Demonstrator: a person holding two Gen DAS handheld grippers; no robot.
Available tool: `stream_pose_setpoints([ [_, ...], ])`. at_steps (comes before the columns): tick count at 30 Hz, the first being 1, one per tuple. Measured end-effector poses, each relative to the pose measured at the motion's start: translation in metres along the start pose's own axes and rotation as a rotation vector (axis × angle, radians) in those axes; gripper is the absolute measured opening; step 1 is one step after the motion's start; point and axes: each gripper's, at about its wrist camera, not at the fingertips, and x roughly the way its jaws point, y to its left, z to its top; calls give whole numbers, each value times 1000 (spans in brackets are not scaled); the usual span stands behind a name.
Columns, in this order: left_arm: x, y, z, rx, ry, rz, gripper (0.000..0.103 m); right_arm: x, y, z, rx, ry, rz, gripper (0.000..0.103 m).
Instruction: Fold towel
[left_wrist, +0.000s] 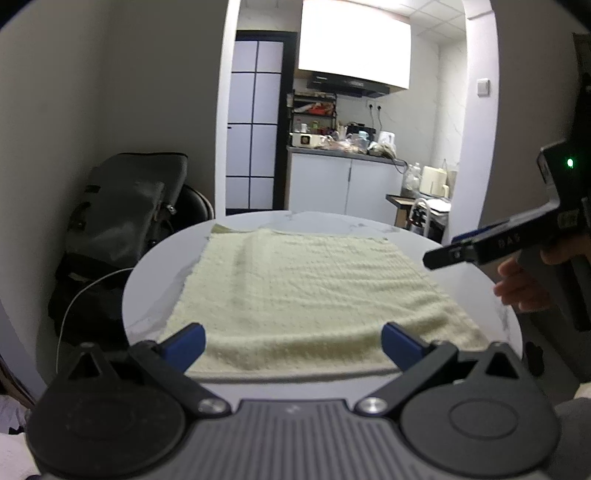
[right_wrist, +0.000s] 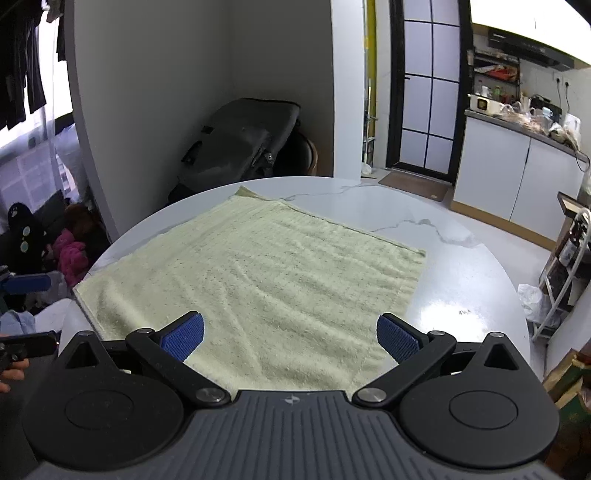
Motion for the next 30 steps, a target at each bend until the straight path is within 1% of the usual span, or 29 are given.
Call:
stream_pose_setpoints([
  [7, -6, -3, 2, -3, -2, 4, 103, -18, 1, -16, 5, -4, -13, 102],
  [13, -13, -2, 2, -28, -12, 4, 103, -35, 4, -30, 0, -9, -16, 102],
  [17, -14, -4, 2, -33, -9, 5, 103, -44, 8, -36, -3, -24, -13, 102],
  [19, -14, -4, 3, -40, -3, 5, 103, -51, 12, -41, -19, -36, -27, 102],
  [22, -15, -3, 3, -55, 4, 10, 103, -55, 17, -45, -30, -46, -39, 102],
  [25, -17, -3, 2, -44, -7, 20, 103, -58, 19, -49, -27, -50, -45, 102],
  [27, -18, -3, 2, -32, -11, 17, 103, -58, 20, -51, -25, -51, -48, 102],
  [30, -17, 1, 1, -47, 1, 10, 103, -57, 23, -54, -21, -52, -53, 102],
])
